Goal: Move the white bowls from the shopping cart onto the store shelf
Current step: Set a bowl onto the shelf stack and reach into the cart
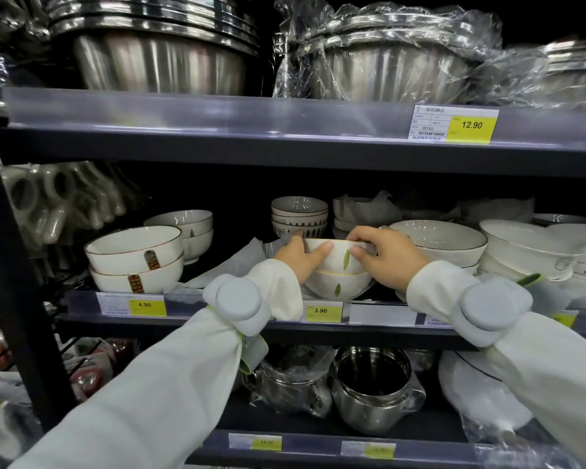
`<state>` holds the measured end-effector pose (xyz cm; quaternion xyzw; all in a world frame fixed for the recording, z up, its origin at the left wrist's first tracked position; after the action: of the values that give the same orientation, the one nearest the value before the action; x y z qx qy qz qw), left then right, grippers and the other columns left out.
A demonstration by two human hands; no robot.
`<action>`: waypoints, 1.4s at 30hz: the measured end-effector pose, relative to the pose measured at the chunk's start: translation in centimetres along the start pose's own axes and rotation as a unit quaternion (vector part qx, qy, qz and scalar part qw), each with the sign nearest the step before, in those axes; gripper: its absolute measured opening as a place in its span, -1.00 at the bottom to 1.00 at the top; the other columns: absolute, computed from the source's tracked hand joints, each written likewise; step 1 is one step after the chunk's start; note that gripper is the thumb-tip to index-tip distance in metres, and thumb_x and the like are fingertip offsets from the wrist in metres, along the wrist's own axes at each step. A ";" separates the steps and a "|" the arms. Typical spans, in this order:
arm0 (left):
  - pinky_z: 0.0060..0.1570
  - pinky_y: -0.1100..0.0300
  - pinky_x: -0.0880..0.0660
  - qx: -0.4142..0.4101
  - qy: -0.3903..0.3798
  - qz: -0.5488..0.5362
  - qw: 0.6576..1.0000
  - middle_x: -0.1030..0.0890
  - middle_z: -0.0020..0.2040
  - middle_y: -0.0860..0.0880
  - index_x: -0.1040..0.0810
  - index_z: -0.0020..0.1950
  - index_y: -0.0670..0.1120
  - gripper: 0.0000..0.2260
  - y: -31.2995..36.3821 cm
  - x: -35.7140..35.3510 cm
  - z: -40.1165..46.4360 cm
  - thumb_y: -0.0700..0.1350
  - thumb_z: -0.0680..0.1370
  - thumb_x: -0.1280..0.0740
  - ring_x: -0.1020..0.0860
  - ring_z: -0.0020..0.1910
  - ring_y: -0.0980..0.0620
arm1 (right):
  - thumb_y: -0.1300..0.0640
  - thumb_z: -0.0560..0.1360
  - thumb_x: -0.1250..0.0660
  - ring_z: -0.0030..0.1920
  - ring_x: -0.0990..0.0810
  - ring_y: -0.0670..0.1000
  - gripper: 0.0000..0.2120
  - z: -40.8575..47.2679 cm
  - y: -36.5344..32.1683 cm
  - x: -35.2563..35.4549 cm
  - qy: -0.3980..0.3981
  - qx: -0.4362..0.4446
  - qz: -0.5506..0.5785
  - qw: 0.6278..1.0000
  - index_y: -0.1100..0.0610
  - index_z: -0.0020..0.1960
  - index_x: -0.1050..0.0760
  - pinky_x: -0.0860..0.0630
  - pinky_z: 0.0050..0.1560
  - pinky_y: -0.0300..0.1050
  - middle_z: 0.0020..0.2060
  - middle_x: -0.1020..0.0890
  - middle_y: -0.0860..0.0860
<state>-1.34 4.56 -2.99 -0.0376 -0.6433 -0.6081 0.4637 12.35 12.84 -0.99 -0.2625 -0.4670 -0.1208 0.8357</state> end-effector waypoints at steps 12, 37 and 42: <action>0.30 0.06 -0.39 -0.005 0.018 0.021 1.000 -0.41 0.39 -0.17 -0.02 0.52 -0.16 -0.23 -1.1 -0.9 -0.3 0.09 0.48 -0.35 -0.42 0.33 -0.16 | 0.16 0.46 -0.29 -0.02 -0.50 0.14 -0.91 -0.2 0.2 -1.1 0.048 -0.008 0.011 0.999 0.00 -0.10 -0.54 -0.36 -0.02 -0.08 -0.26 -0.52 -0.07; 0.25 0.04 -0.38 -0.024 0.051 0.059 0.997 -0.38 0.36 -0.13 -0.19 0.42 -0.17 -0.34 -1.2 -2.0 -0.9 0.11 0.46 -0.36 -0.39 0.33 -0.11 | 0.22 0.43 -0.30 -0.10 -0.56 0.20 -0.91 -1.2 -0.1 -2.3 0.088 0.028 -0.015 0.996 0.07 -0.13 -0.55 -0.52 -0.09 0.05 -0.20 -0.66 0.12; 0.27 0.05 -0.37 -0.025 0.052 0.055 0.997 -0.37 0.37 -0.12 -0.15 0.45 -0.17 -0.30 -1.2 -1.9 -1.0 0.10 0.46 -0.36 -0.38 0.34 -0.10 | 0.21 0.44 -0.30 -0.08 -0.55 0.19 -0.91 -1.3 -0.1 -2.1 0.082 0.025 -0.011 0.996 0.07 -0.12 -0.55 -0.51 -0.09 0.03 -0.18 -0.66 0.11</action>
<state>-0.41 4.45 -5.28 -0.0528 -0.5996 -0.5985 0.5287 12.06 11.91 -3.30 -0.2254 -0.4028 -0.1392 0.8761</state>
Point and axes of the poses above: each hand's wrist, its own z-axis towards the middle knuckle, its own x-axis out of the back of the hand, y = z × x, the point moved 1 cm from there along z, towards the middle knuckle
